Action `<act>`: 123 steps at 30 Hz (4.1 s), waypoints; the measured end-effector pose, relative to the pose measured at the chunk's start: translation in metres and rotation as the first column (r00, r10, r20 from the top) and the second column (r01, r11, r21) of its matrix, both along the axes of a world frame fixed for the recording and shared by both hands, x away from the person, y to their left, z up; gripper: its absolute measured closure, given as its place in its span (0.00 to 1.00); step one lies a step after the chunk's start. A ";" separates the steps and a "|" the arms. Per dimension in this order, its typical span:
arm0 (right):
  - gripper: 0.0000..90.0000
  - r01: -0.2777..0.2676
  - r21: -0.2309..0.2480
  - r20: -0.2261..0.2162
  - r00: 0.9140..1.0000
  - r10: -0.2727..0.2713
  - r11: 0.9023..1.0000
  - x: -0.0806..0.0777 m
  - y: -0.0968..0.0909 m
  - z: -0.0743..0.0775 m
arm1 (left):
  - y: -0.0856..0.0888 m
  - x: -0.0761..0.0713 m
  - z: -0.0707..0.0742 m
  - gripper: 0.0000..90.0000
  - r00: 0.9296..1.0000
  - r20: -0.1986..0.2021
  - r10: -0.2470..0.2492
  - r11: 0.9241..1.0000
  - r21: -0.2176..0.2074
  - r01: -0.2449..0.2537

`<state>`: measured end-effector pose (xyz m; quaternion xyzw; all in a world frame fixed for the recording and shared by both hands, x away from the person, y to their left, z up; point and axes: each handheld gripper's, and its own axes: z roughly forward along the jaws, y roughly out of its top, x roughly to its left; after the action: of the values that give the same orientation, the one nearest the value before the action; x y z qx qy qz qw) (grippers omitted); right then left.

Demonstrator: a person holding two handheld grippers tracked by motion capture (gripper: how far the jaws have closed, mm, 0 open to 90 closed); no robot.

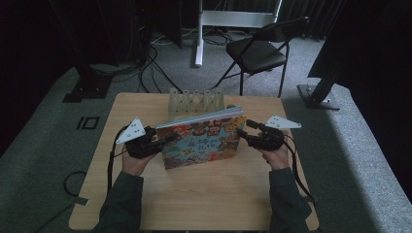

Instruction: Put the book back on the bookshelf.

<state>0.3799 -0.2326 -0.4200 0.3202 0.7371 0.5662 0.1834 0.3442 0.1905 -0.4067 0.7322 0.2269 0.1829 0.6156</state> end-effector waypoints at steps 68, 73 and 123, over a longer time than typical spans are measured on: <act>0.44 0.075 -0.013 -0.079 0.994 -0.075 0.997 -0.003 -0.029 -0.041 | -0.035 -0.006 -0.022 0.78 0.997 0.013 -0.070 0.997 0.023 0.069; 0.44 0.081 -0.013 -0.083 0.993 -0.082 0.997 -0.005 -0.034 -0.043 | -0.039 -0.005 -0.024 0.74 0.995 0.014 -0.102 0.995 0.010 0.102; 0.43 0.130 -0.121 -0.159 0.976 -0.148 0.984 -0.012 -0.052 -0.077 | -0.049 -0.011 -0.045 0.87 0.998 0.046 -0.043 0.998 -0.052 0.045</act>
<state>0.3674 -0.2848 -0.4970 0.4067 0.7556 0.4819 0.1774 0.3330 0.1411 -0.4513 0.7161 0.2016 0.1797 0.6436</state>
